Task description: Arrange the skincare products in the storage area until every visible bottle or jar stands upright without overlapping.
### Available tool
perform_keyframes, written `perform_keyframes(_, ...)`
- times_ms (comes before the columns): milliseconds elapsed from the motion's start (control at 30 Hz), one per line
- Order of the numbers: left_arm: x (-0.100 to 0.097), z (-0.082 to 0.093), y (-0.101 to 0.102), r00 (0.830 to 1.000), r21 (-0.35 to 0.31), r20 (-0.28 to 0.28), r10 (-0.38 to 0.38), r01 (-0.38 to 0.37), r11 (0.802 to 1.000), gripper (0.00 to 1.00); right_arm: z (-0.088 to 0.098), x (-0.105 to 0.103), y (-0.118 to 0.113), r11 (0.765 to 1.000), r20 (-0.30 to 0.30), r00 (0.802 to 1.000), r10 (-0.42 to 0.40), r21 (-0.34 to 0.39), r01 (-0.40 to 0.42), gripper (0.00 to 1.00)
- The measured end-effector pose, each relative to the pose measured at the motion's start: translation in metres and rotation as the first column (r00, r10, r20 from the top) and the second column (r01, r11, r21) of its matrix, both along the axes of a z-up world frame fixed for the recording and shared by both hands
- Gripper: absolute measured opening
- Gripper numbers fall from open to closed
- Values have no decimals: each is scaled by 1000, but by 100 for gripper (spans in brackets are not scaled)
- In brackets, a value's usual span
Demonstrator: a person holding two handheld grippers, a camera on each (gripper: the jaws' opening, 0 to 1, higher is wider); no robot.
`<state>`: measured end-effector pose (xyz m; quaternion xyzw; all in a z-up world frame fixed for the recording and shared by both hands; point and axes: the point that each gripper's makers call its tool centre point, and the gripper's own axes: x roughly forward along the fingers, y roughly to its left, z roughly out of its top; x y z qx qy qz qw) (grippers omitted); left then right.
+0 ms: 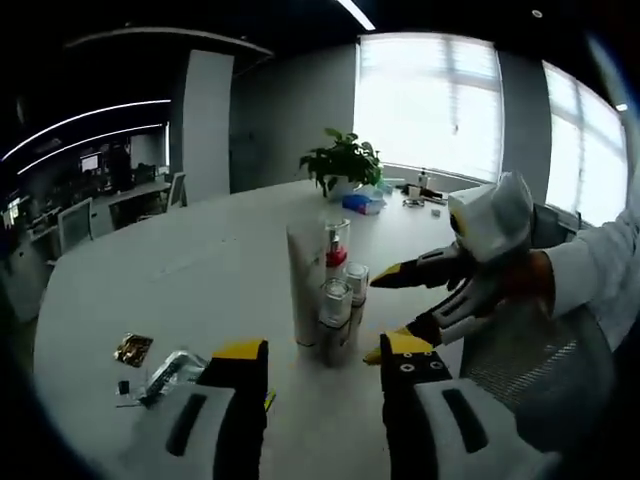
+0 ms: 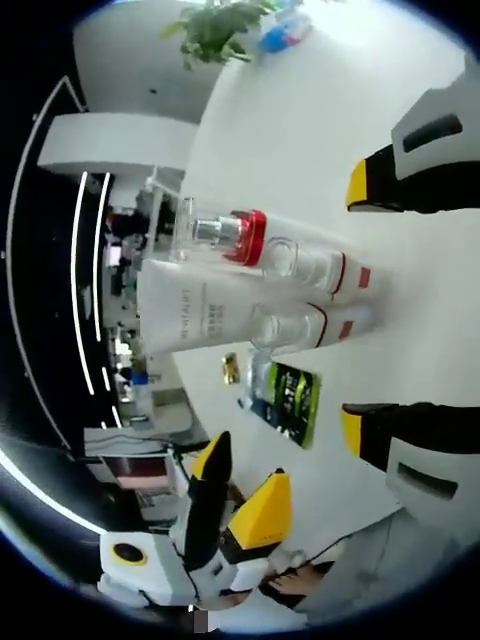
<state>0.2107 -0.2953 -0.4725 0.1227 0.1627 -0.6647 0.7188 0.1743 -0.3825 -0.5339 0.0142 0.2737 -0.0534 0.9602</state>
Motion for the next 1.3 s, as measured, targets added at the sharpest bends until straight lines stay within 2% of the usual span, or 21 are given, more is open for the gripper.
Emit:
perform_keyframes(267,1,6,15,1000,31,24,11,-12,999,55,26,1,10,998,30,998,62,-21,-61,87)
perform_keyframes(467,6,8,30,999,57,37,35,-37,998,62,34,2,26,987,11,988,156,-32,-156,98)
perform_keyframes(700,15,7,45,997,73,37,65,-68,995,69,42,0,34,979,7,980,198,-38,-198,99)
perform_keyframes(733,11,8,47,997,77,35,67,-70,995,70,47,0,38,980,25,980,198,-6,-197,99)
perform_keyframes(767,10,7,50,997,82,28,67,-69,994,71,52,1,38,980,40,980,197,-4,-197,99)
perform_keyframes(900,10,6,59,997,104,28,72,-74,992,75,61,-1,38,978,45,977,207,-47,-205,99)
perform_keyframes(1100,3,14,65,997,118,36,63,-67,991,81,70,-3,36,976,54,976,212,-54,-209,99)
perform_keyframes(1300,7,20,74,996,120,47,72,-77,990,85,72,-7,37,976,45,976,214,-50,-212,99)
